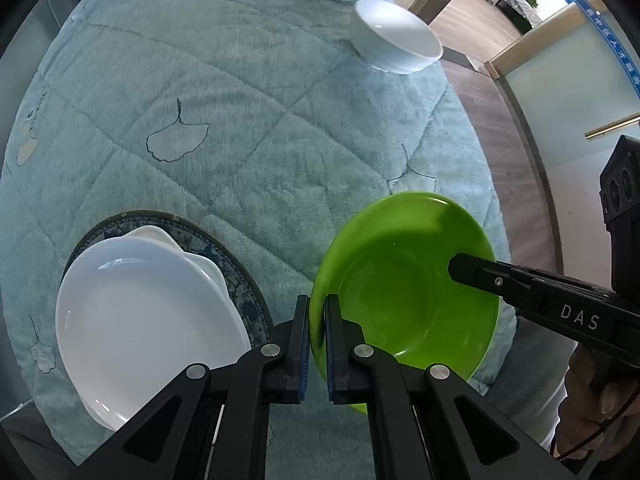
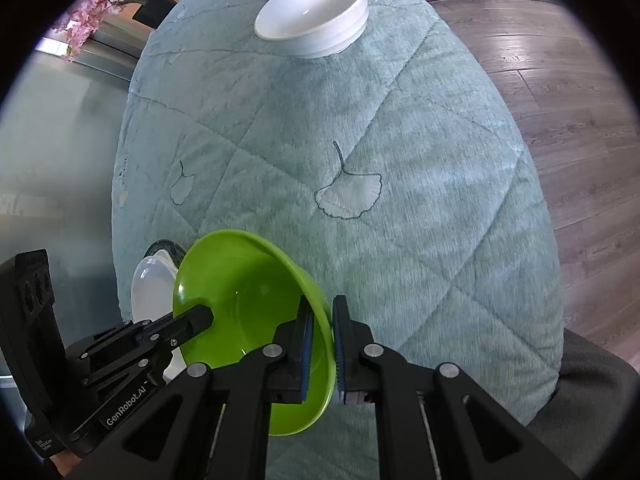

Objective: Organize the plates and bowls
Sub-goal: 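Lower the green bowl onto the plate stack and open the left gripper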

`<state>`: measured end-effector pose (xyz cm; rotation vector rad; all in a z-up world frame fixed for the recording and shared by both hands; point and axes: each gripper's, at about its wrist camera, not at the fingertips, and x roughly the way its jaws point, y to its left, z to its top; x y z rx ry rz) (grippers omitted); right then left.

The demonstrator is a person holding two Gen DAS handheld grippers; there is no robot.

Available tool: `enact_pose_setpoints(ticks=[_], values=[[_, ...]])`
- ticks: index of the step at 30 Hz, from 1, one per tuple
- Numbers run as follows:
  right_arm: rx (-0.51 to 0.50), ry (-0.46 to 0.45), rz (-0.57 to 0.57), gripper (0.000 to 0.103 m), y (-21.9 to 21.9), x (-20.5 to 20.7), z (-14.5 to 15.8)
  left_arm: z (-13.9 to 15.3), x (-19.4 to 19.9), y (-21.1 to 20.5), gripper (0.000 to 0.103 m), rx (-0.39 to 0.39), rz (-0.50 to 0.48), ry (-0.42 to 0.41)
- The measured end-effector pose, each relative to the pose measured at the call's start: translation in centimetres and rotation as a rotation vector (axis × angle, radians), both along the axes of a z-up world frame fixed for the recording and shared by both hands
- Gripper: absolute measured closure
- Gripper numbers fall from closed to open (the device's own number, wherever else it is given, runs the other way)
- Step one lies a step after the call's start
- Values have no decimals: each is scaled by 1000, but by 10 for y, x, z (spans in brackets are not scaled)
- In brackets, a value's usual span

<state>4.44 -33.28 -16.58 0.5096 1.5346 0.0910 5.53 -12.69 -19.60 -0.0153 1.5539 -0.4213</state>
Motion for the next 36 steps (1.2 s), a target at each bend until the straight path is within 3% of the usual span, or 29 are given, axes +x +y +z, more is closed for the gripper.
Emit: enact_pose_setpoints(ticks=[8, 15, 17, 18, 20, 22, 24, 26, 27, 29, 30, 31, 32, 33, 34, 35, 36], values=[[-3, -2, -3, 91, 4, 3, -7, -7, 1, 2, 99, 4, 6, -2], [-70, -67, -11, 89, -4, 5, 15, 37, 3, 15, 87, -63, 29, -88], [-89, -101, -13, 79, -8, -1, 31, 65, 0, 26, 81, -73, 25, -146], [-93, -136, -17, 71, -11, -7, 43, 79, -3, 32, 73, -82, 24, -185], [-98, -192, -34, 26, -16, -17, 63, 110, -11, 47, 49, -85, 37, -280], [-110, -252, -58, 17, -18, -30, 82, 140, -21, 63, 11, -72, 72, -387], [-96, -301, -63, 17, -18, -42, 96, 169, -32, 84, 0, -101, 122, -500], [-80, -349, -63, 17, -14, -49, 108, 186, -42, 100, 1, -119, 174, -560], [-88, -389, -61, 17, -12, -53, 117, 190, -43, 106, 5, -130, 184, -552], [-122, -459, -34, 17, -4, -58, 133, 195, -50, 114, 42, -162, 192, -530], [-131, -484, -13, 18, 3, -59, 139, 197, -51, 117, 75, -158, 181, -520], [-139, -508, 15, 28, 7, -60, 148, 199, -52, 116, 103, -139, 162, -510], [-152, -516, 30, 64, 10, -58, 153, 200, -54, 118, 103, -124, 164, -515], [-202, -523, 51, 86, 14, -57, 160, 205, -57, 122, 103, -122, 175, -533], [-226, -528, 57, 100, 14, -57, 165, 214, -60, 126, 103, -129, 181, -562], [-226, -551, 50, 100, 11, -57, 174, 221, -62, 127, 102, -121, 179, -584], [-209, -571, 40, 100, 9, -57, 181, 226, -64, 129, 94, -105, 177, -600]])
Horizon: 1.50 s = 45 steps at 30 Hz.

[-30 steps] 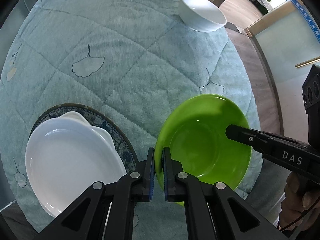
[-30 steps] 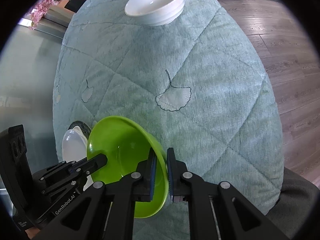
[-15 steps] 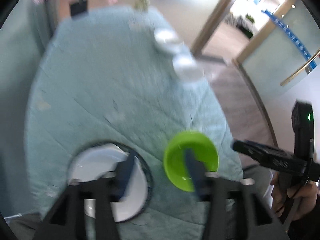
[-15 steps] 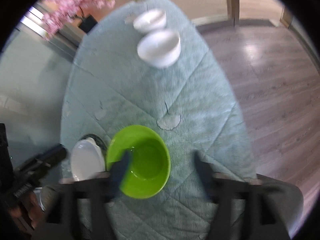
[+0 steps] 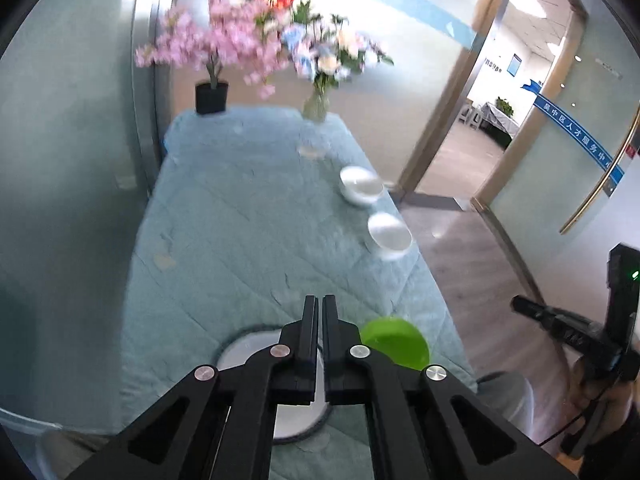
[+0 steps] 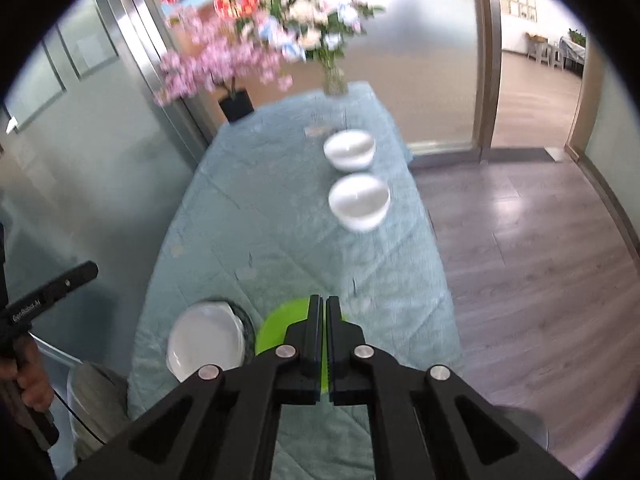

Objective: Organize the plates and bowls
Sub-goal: 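Lower the green bowl onto the plate stack and open the left gripper, then reach the left gripper to a white bowl rim and close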

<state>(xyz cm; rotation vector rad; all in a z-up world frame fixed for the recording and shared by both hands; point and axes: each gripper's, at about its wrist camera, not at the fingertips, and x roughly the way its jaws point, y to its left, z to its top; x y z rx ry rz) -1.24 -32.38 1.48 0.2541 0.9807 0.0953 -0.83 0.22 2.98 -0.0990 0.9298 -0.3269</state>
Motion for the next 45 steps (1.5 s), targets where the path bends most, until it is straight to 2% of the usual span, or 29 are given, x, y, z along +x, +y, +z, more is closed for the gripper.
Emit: enact_pose_setpoints(ticks=[1, 2, 3, 4, 5, 7, 10, 13, 17, 20, 24, 26, 29, 31, 33, 35, 38, 41, 45], values=[[14, -14, -2, 100, -2, 0, 7, 8, -1, 3, 81, 32, 12, -18], [8, -29, -6, 88, -5, 3, 16, 14, -1, 5, 36, 63, 25, -30], [-7, -40, -10, 71, -6, 6, 22, 21, -1, 9, 0, 67, 37, -43], [-19, -50, -16, 18, -9, 8, 26, 30, -3, 15, 1, 42, 60, -92], [-31, -77, -31, 1, -13, 10, 34, 37, -3, 19, 1, 36, 70, -116], [-55, -101, -42, 1, -20, 15, 42, 45, 1, 24, 1, 54, 60, -114], [-62, -101, -37, 1, -32, 28, 48, 51, 15, 31, 1, 26, 90, -82], [-49, -93, -30, 1, -42, 44, 54, 58, 37, 31, 1, -2, 90, -43], [-70, -77, 4, 1, -50, 73, 72, 77, 78, 19, 2, -8, 62, -34], [-114, -94, 32, 1, -60, 104, 106, 107, 119, 7, 3, -38, 24, -47], [-109, -189, -3, 1, -95, 155, 177, 153, 171, -20, 3, 12, -9, -134], [-89, -210, -8, 1, -109, 182, 201, 167, 198, -35, 3, 24, -33, -147], [-99, -201, -30, 1, -127, 228, 219, 177, 251, -61, 3, 21, -73, -122], [-119, -180, -27, 1, -133, 258, 219, 175, 284, -75, 3, 25, -81, -101], [-157, -148, -9, 1, -136, 296, 213, 164, 326, -95, 3, 60, -77, -79], [-182, -131, -17, 1, -138, 321, 203, 137, 368, -117, 3, 104, -91, -29], [-165, -92, -20, 1, -141, 358, 165, 86, 416, -144, 3, 118, -118, 56], [-122, 3, -4, 3, -137, 385, 95, 26, 453, -164, 3, 122, -156, 128], [-181, 152, 31, 16, -122, 409, -21, -54, 485, -177, 7, 59, -178, 232]])
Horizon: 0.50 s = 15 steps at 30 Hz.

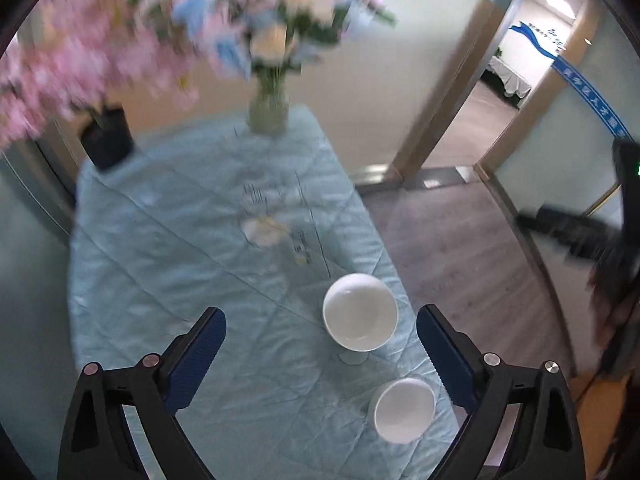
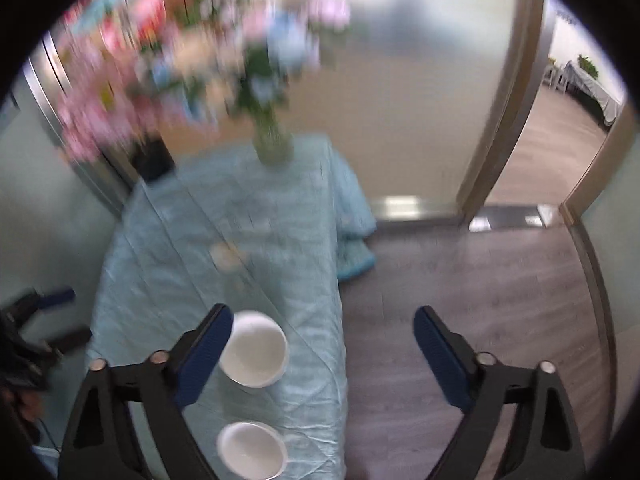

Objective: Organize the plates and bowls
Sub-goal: 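Reach the left gripper to a white bowl rim and close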

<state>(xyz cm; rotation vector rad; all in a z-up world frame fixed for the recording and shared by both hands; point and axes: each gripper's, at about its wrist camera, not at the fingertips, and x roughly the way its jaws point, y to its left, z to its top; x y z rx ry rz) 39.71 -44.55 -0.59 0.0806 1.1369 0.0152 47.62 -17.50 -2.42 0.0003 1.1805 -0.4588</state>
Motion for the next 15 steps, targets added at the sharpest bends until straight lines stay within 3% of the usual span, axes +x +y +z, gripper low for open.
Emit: enact_pose_setpoints(ticks=[2, 6, 10, 12, 14, 15], values=[[22, 64, 10, 18, 7, 4, -46, -36, 7, -4, 10, 1, 5, 51], [71, 173, 29, 19, 25, 6, -117, -105, 22, -21, 26, 54, -16, 158], [107, 237, 25, 22, 39, 8, -154, -144, 18, -34, 32, 81, -57, 188], [94, 264, 13, 30, 46, 13, -166, -160, 18, -40, 38, 88, -67, 204], [82, 293, -13, 54, 46, 14, -176, -172, 20, -44, 42, 94, -69, 230], [87, 307, -26, 59, 45, 16, -182, -177, 22, -45, 47, 86, -72, 237]])
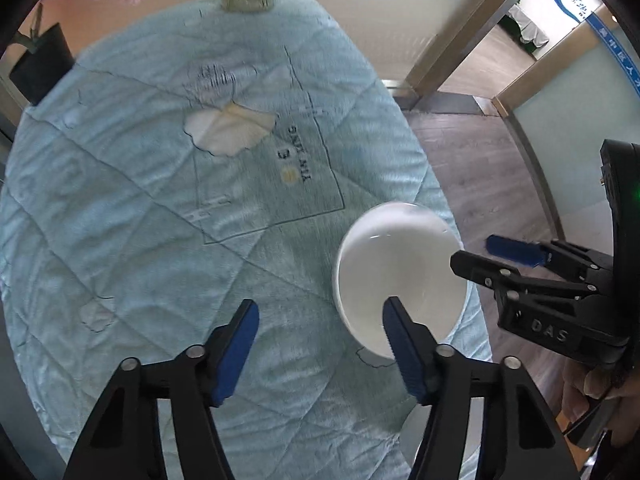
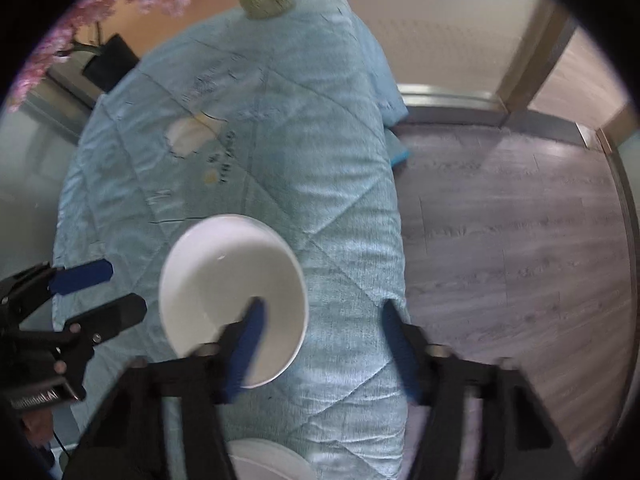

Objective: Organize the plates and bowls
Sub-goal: 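Reach the left gripper to a white bowl rim and close, then lift the white bowl with the left gripper and carry it toward the green bowl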

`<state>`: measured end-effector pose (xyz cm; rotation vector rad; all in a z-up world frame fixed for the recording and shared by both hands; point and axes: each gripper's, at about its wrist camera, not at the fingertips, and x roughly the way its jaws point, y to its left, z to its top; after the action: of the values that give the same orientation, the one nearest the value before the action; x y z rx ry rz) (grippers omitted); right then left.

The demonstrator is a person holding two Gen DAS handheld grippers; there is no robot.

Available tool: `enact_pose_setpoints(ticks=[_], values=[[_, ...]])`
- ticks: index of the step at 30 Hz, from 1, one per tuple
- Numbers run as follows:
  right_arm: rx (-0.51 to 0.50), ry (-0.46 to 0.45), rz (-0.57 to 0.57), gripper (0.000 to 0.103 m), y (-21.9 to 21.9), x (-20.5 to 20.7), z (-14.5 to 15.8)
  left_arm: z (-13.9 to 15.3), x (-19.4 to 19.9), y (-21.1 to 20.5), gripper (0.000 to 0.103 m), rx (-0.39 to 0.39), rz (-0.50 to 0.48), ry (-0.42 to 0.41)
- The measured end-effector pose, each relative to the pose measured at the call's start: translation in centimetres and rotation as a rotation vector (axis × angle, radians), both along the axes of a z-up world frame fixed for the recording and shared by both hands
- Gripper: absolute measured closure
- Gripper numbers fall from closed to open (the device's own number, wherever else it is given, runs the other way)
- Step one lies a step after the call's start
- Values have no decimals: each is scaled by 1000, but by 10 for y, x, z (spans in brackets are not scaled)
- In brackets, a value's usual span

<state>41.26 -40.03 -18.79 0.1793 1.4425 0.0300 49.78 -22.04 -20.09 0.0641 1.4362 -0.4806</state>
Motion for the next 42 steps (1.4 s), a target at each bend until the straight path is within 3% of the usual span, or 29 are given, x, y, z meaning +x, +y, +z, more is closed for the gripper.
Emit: enact_pose_setpoints(ticks=[4, 8, 13, 22, 25, 32, 36, 42], values=[[43, 29, -39, 81, -3, 3, -12, -9, 1, -8, 58, -6, -15, 2], [79, 48, -40, 94, 1, 3, -18, -19, 2, -17, 76, 6, -31, 21], [92, 61, -86, 99, -5, 1, -22, -23, 0, -22, 98, 10, -48, 18], [91, 58, -114, 99, -4, -2, -18, -19, 1, -19, 100, -6, -42, 9], [91, 38, -105, 99, -1, -3, -3, -2, 2, -10, 100, -53, -13, 3], [93, -40, -89, 100, 7, -13, 67, 80, -22, -7, 100, -19, -32, -91], [96, -103, -96, 100, 11, -31, 117, 146, -48, -1, 100, -38, -36, -163], [126, -212, -97, 100, 19, -95, 201, 241, -112, 17, 100, -98, -53, -250]])
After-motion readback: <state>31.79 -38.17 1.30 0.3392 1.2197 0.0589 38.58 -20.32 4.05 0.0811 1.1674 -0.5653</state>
